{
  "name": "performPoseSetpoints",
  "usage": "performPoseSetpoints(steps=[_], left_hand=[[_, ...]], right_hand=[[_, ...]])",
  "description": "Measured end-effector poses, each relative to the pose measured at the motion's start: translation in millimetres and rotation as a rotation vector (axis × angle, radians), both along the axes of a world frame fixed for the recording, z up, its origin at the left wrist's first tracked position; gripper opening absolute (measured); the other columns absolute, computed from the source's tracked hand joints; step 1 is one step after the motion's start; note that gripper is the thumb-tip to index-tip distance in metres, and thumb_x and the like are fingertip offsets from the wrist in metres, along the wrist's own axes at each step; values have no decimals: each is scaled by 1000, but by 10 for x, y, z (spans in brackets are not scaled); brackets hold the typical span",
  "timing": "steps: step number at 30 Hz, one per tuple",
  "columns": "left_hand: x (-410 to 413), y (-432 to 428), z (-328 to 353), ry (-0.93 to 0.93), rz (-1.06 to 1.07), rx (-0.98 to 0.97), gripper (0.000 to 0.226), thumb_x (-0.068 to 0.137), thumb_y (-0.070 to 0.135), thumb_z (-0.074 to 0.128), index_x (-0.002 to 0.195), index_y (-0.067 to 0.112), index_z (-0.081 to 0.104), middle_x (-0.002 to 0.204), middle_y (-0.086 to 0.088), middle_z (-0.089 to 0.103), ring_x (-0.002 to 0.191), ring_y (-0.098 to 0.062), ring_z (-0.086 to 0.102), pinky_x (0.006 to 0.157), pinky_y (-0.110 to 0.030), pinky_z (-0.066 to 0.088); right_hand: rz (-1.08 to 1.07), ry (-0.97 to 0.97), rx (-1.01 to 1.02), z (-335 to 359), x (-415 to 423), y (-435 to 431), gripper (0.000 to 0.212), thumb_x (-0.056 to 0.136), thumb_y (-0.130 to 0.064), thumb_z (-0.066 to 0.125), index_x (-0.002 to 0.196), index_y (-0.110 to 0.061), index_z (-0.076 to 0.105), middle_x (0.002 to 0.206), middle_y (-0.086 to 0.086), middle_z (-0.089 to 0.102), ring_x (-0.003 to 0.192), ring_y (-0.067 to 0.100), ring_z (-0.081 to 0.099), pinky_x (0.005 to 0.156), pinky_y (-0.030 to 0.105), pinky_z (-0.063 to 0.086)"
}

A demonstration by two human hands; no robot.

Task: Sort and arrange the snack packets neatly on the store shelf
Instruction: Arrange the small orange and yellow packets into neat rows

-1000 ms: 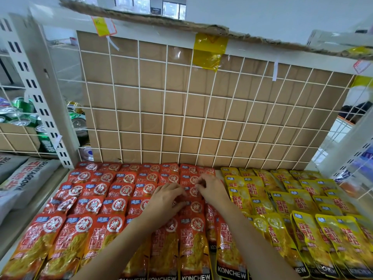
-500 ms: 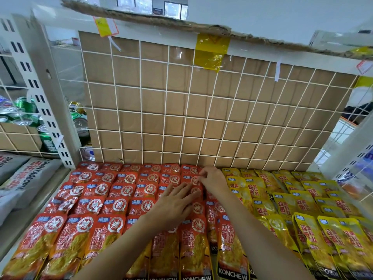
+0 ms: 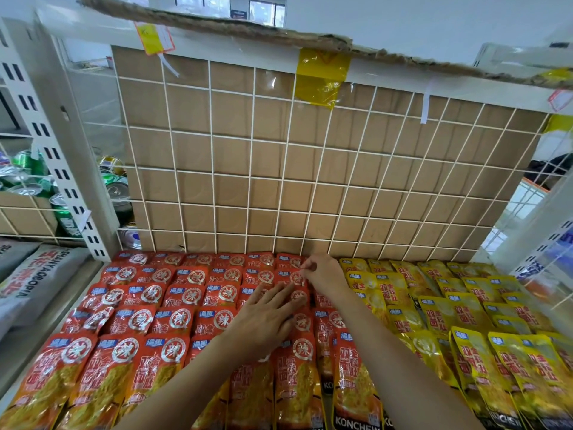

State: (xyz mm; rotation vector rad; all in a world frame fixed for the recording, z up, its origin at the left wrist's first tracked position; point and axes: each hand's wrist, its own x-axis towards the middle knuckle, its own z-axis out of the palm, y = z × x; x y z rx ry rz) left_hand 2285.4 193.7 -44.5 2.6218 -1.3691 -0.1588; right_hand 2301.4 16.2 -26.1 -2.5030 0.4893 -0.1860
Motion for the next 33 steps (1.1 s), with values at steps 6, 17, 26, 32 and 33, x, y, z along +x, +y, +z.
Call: performPoseSetpoints(steps=[6,17,26,32,33], left_hand=[[-5,-2,32,19,-3,9,84,68,61,-21,146,38,-2,157,7,-7,133,-2,-19,112,-34,-18],[27,5,126,85,22,-25,90,68,72,-11,148,35,10,157,9,2,143,-8,-4,110,-28,-13],[109,-192,284,95,61,-79,49,101,39,26,148,27,19,156,6,15,143,-11,9,115,-31,3],[131,-413,180,91,82,49,65,96,54,26,150,24,5,158,2,-2,145,-16,-4,115,-35,-6],[126,-433,146,83,87,67,68,95,57,24,150,22,1,158,1,-5,144,-16,-7,115,-36,-7]], right_hand=[[-1,3,9,0,0,1,9,86,-19,63,88,-12,67,104,4,65,98,18,58,81,28,44],[-74,-94,61,116,-243,-235,19,89,-26,58,106,-18,63,106,2,66,99,20,60,79,25,44],[15,39,-269,144,-544,-521,25,92,-33,52,110,-19,62,108,-1,65,98,20,61,77,29,46],[125,214,-465,158,-458,-507,44,89,-48,53,120,-17,56,121,6,53,116,24,50,93,34,42],[141,245,-493,152,-440,-508,45,88,-50,53,117,-16,57,119,7,54,114,24,51,91,33,42]])
